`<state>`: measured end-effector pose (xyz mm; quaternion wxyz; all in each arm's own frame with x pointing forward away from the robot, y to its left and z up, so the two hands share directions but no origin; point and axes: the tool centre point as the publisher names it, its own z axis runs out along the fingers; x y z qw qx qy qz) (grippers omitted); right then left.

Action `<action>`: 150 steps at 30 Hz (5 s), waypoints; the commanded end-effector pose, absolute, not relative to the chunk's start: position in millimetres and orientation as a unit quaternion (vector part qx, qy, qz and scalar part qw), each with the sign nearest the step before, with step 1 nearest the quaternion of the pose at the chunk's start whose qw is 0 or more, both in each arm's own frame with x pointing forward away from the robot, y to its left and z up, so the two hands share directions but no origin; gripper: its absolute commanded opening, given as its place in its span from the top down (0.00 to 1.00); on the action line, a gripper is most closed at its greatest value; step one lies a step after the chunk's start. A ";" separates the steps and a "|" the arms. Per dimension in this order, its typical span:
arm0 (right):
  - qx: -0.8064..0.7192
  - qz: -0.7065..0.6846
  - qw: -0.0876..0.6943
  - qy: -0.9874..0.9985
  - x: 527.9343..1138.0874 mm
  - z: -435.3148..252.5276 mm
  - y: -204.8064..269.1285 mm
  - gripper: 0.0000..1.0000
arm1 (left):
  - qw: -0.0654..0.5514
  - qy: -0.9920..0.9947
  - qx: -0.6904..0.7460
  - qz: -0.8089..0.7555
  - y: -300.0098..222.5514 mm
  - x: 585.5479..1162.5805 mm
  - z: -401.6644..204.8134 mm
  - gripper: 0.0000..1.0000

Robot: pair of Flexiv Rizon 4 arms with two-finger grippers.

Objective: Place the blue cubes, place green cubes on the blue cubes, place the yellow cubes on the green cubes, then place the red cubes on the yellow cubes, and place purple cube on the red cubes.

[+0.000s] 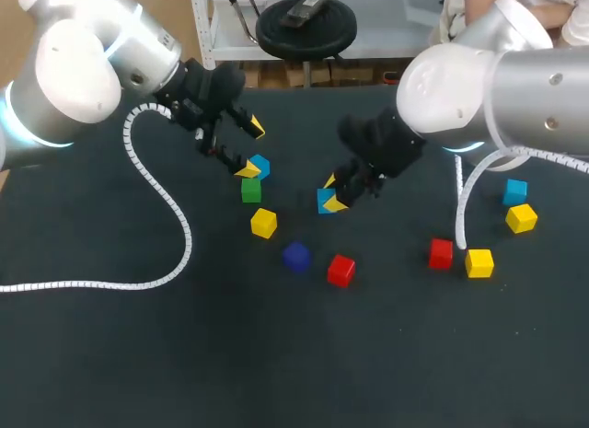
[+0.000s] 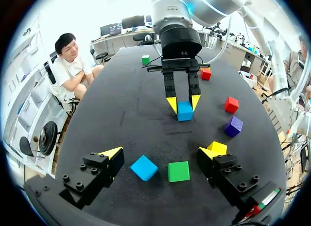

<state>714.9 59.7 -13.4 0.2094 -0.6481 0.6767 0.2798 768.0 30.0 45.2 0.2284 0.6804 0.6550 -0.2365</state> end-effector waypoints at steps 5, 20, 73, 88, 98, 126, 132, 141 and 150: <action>-0.647 0.278 0.206 0.679 715.3 -18.1 60.7 1.00 | 0.228 0.654 0.681 -0.237 30.5 768.8 45.0 0.00; -0.640 0.275 0.218 0.683 701.1 -6.5 48.3 1.00 | 0.228 0.654 0.681 -0.237 30.5 768.8 45.0 0.00; -0.626 0.235 0.218 0.711 704.5 -14.3 53.6 1.00 | 0.228 0.654 0.681 -0.237 30.5 768.8 45.0 0.00; -0.627 0.237 0.216 0.710 708.7 -15.3 54.9 1.00 | 0.228 0.654 0.681 -0.237 30.5 768.8 45.0 0.00; -0.628 0.237 0.213 0.709 709.9 -16.6 56.1 1.00 | 0.228 0.654 0.681 -0.237 30.5 768.8 45.0 0.00; -0.596 0.271 0.265 0.708 731.3 12.2 26.1 0.00 | 0.228 0.654 0.681 -0.237 30.5 768.8 45.0 0.00; -0.628 0.281 0.275 0.672 733.2 29.9 21.1 0.00 | 0.228 0.654 0.681 -0.237 30.5 768.8 45.0 0.00; -0.654 0.272 0.256 0.658 727.3 21.6 34.8 0.00 | 0.228 0.654 0.681 -0.237 30.5 768.8 45.0 0.00; -0.657 0.252 0.242 0.668 733.1 9.6 45.9 0.02 | 0.228 0.654 0.681 -0.237 30.5 768.8 45.0 0.00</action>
